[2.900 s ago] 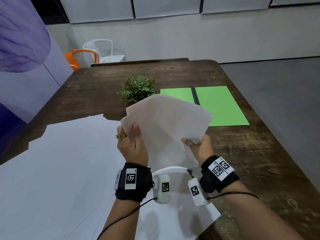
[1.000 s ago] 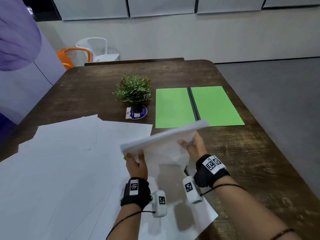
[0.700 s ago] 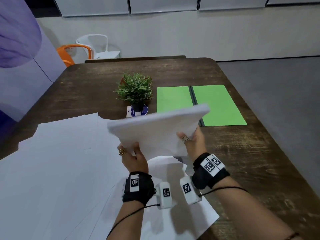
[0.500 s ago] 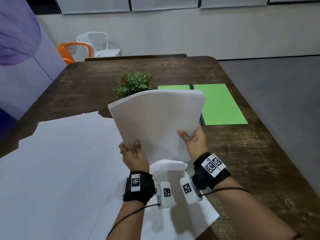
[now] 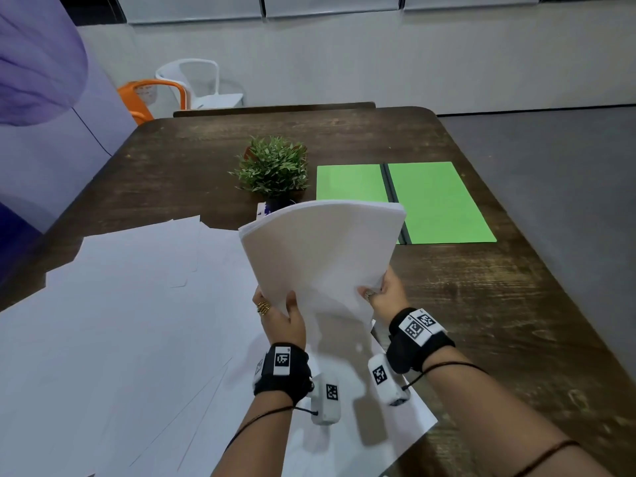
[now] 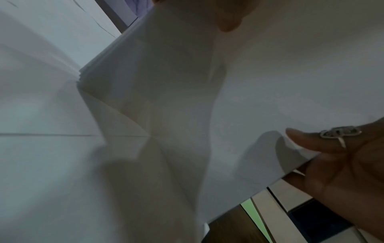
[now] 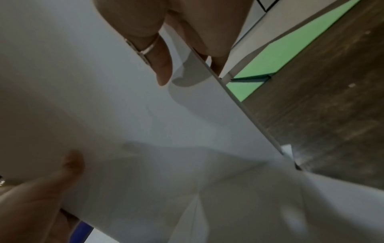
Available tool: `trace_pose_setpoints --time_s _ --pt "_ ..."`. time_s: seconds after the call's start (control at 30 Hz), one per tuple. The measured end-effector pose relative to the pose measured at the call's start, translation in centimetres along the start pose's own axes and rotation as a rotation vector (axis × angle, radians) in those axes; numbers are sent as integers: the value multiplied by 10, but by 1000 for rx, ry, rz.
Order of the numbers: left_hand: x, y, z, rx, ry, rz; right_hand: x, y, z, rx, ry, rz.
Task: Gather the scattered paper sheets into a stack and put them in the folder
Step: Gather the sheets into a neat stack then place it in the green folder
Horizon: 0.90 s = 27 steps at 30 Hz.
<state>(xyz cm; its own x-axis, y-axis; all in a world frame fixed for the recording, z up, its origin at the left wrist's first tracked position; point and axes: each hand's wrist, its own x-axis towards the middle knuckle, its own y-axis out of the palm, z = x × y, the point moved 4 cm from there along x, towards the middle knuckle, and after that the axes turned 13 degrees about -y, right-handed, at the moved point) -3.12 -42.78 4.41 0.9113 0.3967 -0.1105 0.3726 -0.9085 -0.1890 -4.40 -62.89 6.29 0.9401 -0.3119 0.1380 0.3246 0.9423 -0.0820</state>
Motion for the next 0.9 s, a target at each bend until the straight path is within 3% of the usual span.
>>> trace_pose_setpoints --time_s 0.2,0.33,0.43,0.63,0.9 --pt "3 -5 18 83 -45 19 -5 1 -29 -124 54 81" --pt "12 -4 20 221 5 -14 -8 2 -28 -205 66 18" --pt "14 -2 -6 288 8 -8 -4 -9 -19 -276 33 -13" --pt "-11 35 -49 256 108 248 2 -69 7 -364 16 -181" --pt "-87 120 -26 482 -182 628 -37 -164 -18 -746 366 -255"
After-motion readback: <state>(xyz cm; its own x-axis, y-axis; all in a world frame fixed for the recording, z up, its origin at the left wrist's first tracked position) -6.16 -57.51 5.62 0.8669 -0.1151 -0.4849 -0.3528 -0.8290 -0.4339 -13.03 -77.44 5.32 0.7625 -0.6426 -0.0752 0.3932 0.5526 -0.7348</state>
